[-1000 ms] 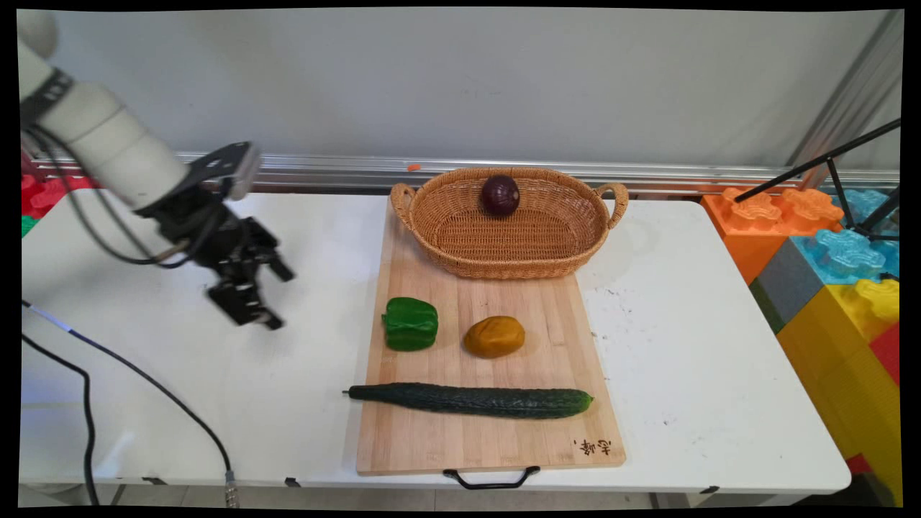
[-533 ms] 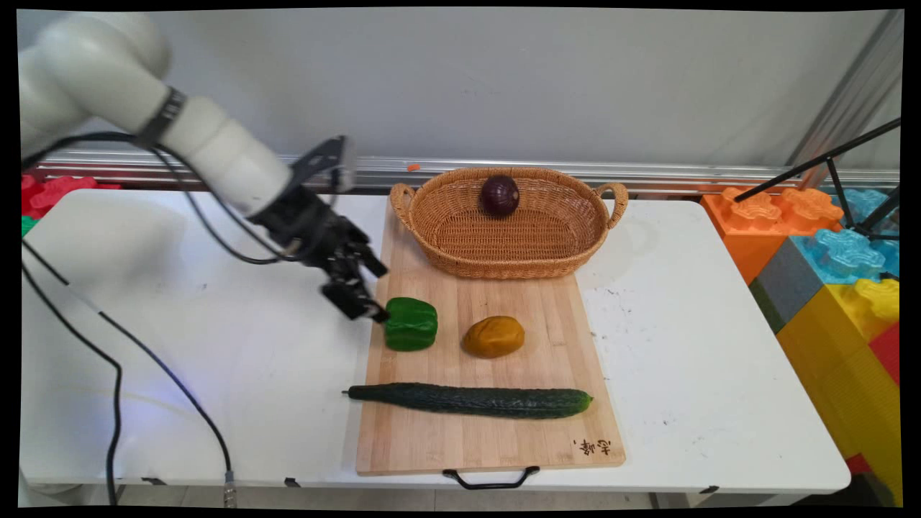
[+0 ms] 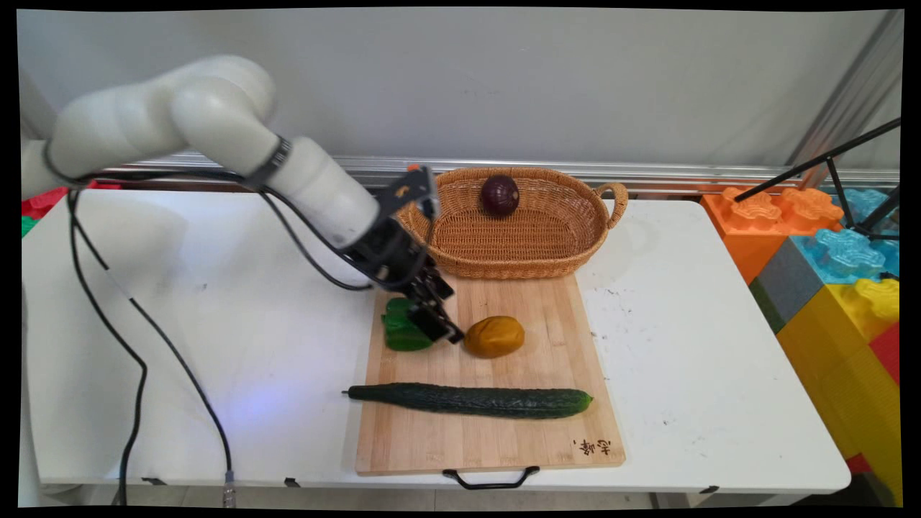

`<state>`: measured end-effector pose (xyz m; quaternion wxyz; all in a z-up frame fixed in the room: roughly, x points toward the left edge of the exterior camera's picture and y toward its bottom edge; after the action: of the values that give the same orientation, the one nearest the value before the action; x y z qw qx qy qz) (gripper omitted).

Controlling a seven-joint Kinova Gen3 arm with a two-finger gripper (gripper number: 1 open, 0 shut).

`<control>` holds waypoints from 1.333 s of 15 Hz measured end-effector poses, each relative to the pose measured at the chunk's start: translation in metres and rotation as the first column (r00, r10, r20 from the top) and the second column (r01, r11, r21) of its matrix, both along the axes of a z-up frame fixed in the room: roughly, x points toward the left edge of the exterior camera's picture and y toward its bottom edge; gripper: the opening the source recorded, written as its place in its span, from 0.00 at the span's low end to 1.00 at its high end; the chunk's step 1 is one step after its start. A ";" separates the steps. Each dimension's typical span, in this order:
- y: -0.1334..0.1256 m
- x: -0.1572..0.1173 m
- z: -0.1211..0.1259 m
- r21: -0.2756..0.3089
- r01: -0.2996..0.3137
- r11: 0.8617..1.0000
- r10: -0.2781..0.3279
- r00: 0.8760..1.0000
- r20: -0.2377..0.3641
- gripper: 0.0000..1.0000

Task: Pick up the potato from the cutting board, then place the picked object in the vegetable basket

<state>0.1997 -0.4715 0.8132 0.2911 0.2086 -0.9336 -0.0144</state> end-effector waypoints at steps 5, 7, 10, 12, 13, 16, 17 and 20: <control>-0.009 -0.039 -0.031 0.006 -0.018 1.000 0.019 1.000 -0.017 1.00; -0.009 -0.047 -0.038 0.009 -0.017 1.000 0.017 1.000 -0.019 0.00; -0.009 -0.052 -0.043 0.016 -0.017 1.000 0.017 1.000 -0.017 0.00; -0.008 -0.051 -0.043 0.022 -0.018 1.000 0.019 1.000 -0.014 0.00; -0.008 -0.051 -0.043 0.024 -0.018 1.000 0.018 1.000 -0.015 0.00; -0.006 -0.047 -0.027 0.032 -0.015 0.999 0.017 0.998 -0.053 0.00; -0.007 -0.045 -0.020 0.034 -0.021 0.999 0.024 0.997 -0.077 0.00; -0.013 -0.039 0.000 0.034 -0.039 0.999 0.044 0.990 -0.134 0.00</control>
<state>0.1604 -0.4842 0.8135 0.3503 0.2311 -0.9069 -0.0371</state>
